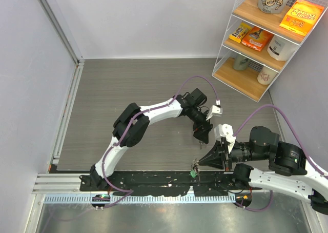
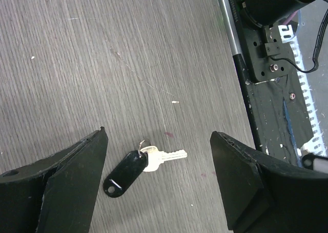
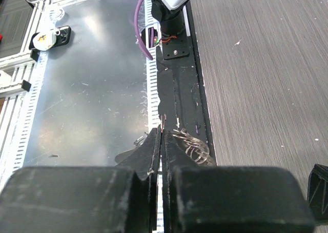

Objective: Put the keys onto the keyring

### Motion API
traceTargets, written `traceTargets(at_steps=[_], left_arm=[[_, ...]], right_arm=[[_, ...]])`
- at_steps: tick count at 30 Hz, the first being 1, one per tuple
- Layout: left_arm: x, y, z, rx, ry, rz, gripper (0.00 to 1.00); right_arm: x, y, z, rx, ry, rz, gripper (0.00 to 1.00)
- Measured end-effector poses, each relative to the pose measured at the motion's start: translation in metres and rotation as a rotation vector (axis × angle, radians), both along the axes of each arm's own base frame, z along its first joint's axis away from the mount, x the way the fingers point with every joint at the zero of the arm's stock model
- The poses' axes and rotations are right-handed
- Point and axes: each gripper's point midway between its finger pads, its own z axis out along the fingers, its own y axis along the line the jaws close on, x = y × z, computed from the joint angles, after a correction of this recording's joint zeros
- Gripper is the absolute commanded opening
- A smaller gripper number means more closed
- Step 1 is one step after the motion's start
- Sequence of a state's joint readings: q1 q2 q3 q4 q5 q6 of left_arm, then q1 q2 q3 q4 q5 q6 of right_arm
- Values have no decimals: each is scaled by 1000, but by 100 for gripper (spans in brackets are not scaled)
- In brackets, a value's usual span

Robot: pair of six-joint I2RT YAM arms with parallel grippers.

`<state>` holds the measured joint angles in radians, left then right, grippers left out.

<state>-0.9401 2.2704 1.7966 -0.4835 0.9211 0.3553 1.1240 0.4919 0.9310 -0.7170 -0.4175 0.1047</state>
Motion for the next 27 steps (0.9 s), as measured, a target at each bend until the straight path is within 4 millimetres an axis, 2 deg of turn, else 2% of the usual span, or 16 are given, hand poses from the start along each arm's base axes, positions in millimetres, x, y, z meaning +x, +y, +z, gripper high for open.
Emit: traceTargets(at_steps=[7, 12, 15, 27], left_arm=[[1, -2, -14, 27, 11, -13, 82], [-2, 3, -33, 71, 41, -19, 78], [-1, 0, -33, 64, 42, -33, 70], [-4, 3, -38, 75, 47, -57, 58]], right_arm=[[-2, 2, -8, -9, 9, 19, 5], [-3, 2, -8, -9, 7, 27, 5], [-4, 2, -9, -10, 4, 32, 6], [-5, 2, -9, -9, -4, 40, 6]])
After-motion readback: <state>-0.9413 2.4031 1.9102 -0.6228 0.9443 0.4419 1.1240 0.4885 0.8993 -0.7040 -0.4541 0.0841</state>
